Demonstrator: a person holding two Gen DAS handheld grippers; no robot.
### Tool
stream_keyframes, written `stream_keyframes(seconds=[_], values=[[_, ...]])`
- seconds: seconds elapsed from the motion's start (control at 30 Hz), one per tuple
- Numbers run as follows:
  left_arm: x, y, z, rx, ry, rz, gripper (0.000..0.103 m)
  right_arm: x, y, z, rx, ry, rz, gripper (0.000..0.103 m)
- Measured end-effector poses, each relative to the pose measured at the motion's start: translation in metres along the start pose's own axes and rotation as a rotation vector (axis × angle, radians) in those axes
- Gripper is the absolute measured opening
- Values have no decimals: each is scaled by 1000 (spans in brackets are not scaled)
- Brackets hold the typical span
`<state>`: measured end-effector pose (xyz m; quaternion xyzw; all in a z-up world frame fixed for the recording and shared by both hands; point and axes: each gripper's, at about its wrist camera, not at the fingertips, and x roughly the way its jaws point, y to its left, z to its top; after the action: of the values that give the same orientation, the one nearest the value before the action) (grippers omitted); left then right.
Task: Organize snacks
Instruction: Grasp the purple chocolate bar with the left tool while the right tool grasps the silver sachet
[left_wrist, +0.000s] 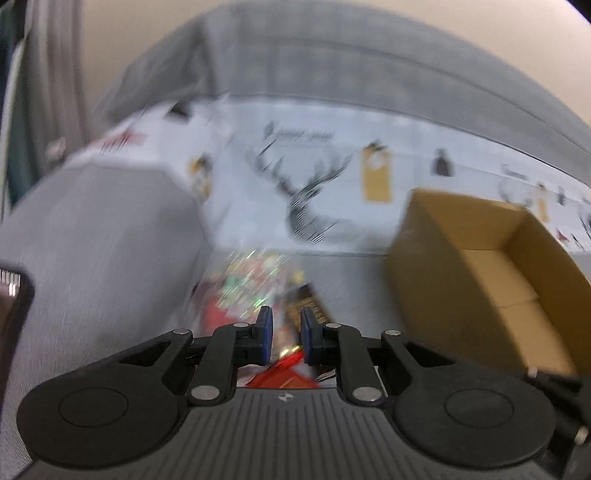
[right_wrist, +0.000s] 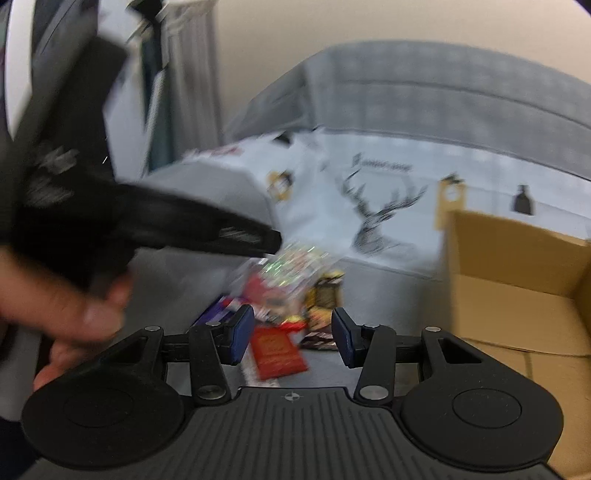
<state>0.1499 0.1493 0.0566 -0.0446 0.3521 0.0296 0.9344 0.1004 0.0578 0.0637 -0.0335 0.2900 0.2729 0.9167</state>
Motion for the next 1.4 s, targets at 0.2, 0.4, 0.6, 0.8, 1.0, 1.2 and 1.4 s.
stream_keyframes(seconds=[0.2,0.4,0.6,0.8,1.0,1.2,1.4], values=[[29,49,-6,-178,168,39,17,48,16,-9,-46,151,13,51],[51,53,-14,-125,298,142,19,84,26,-26,-77,281,29,52],[73,37,-23,13,377,241,22,104,27,-39,-105,365,50,50],[81,31,-28,56,394,276,26,89,22,-42,-118,344,81,35],[66,40,-27,-22,361,207,0,64,11,-43,-101,338,76,33],[46,47,-28,-113,347,106,0,33,-1,-51,-122,358,68,34],[52,22,-27,43,334,231,43,20,-5,-55,-90,337,86,52]])
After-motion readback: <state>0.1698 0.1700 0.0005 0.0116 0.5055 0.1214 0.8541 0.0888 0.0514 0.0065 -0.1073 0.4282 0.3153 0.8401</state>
